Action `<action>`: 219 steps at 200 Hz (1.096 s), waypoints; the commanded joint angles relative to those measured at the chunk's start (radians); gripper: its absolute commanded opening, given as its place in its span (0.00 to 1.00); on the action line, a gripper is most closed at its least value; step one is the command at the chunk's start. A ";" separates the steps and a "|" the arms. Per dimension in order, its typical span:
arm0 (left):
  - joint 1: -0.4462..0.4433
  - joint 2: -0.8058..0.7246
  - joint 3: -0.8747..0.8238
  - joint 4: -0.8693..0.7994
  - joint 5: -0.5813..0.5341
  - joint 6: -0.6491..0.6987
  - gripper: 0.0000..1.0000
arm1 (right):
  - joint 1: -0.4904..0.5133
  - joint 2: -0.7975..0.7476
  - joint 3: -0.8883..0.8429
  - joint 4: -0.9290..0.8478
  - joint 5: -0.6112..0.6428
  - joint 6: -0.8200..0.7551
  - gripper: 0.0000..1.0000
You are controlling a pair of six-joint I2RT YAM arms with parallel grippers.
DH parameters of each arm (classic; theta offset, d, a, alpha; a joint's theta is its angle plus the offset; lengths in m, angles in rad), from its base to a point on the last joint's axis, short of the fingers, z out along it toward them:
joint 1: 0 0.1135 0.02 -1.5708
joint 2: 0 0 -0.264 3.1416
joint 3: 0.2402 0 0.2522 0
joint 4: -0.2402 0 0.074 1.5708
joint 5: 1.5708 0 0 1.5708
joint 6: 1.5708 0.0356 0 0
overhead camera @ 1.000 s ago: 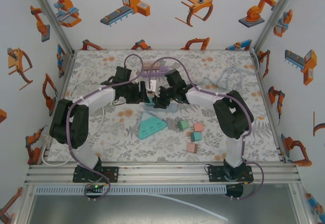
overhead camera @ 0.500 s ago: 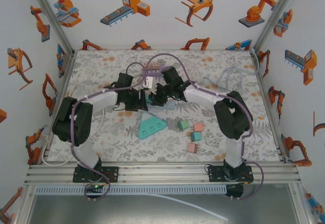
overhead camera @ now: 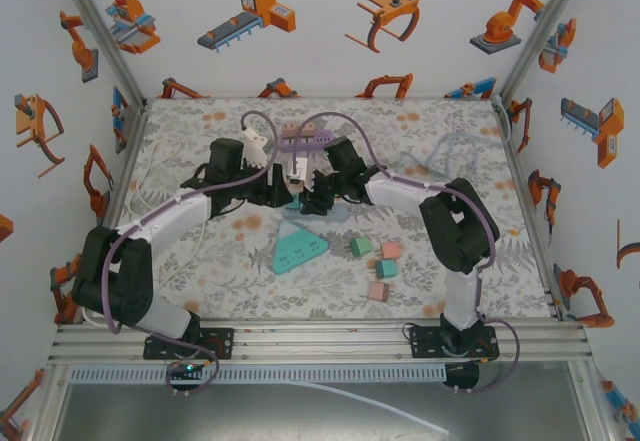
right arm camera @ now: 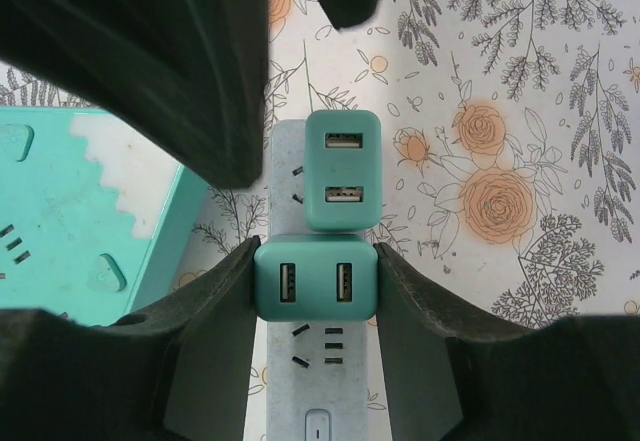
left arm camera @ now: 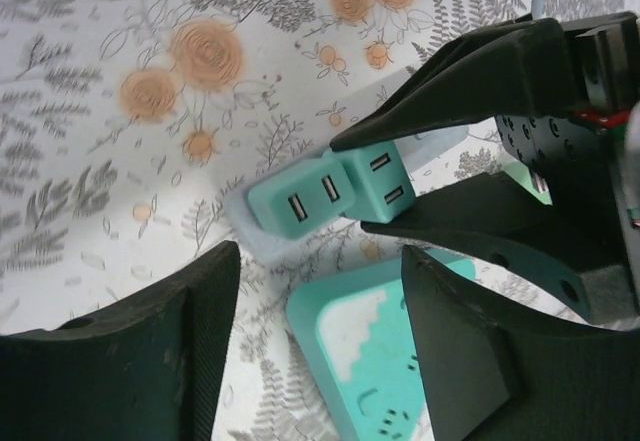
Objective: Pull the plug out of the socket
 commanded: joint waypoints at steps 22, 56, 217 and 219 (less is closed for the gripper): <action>-0.001 0.119 0.052 0.070 0.164 0.436 0.64 | 0.011 0.020 0.020 -0.063 -0.078 -0.022 0.00; 0.001 0.174 0.101 0.001 0.175 0.628 0.65 | 0.010 0.017 0.019 -0.080 -0.086 -0.027 0.00; -0.107 0.314 0.178 -0.213 0.241 0.845 0.53 | 0.002 0.012 0.033 -0.090 -0.079 -0.020 0.00; -0.108 0.311 0.167 -0.190 0.228 0.841 0.53 | 0.002 0.012 0.033 -0.091 -0.079 -0.020 0.00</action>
